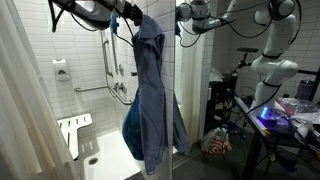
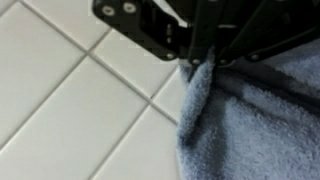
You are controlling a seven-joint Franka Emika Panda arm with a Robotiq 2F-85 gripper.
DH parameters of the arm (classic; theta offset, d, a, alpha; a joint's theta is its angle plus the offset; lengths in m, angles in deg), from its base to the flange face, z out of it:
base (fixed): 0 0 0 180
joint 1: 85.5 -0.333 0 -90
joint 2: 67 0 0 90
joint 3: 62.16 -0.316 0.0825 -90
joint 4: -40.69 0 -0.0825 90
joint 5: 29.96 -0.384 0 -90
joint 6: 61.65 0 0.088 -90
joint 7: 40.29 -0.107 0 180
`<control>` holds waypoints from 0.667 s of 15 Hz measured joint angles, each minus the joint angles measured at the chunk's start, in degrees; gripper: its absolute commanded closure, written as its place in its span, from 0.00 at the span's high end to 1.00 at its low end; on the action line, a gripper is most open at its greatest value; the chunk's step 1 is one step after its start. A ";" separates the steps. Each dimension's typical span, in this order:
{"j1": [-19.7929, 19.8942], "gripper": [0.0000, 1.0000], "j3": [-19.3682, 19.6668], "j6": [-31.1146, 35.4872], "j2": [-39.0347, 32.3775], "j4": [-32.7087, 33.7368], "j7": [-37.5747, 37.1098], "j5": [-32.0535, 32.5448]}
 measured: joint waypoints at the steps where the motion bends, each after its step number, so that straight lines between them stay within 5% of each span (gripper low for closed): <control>1: 0.00 0.01 -0.03 -0.27 0.00 0.09 -1.77 1.81; 6: -0.43 0.01 -1.19 -4.50 0.48 2.07 -20.20 19.97; 10: -12.23 0.01 7.12 -12.81 0.33 10.42 -17.96 20.48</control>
